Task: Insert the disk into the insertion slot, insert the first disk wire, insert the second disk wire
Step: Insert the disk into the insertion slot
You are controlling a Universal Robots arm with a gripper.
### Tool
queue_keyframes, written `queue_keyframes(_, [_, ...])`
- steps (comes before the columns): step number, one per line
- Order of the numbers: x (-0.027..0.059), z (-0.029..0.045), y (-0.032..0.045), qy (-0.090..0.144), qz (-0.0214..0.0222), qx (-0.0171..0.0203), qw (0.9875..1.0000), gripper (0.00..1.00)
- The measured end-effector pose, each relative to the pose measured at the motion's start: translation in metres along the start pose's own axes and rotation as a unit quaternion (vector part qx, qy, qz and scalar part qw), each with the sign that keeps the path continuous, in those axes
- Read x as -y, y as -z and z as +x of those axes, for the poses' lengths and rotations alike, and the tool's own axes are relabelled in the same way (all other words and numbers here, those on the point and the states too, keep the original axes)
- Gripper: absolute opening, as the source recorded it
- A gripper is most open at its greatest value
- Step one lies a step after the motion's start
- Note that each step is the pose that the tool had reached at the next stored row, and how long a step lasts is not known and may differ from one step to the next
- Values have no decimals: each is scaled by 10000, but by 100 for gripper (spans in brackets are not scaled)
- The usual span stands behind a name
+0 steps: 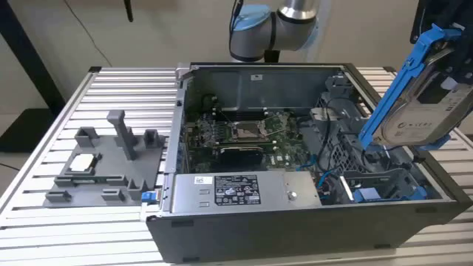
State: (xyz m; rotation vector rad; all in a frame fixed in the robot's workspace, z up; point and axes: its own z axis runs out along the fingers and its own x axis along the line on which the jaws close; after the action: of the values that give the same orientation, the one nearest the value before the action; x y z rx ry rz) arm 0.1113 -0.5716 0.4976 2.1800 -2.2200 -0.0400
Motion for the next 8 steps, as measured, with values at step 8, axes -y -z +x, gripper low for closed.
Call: queue_keyframes(8, [0, 0, 0, 0, 0, 0, 10000, 33])
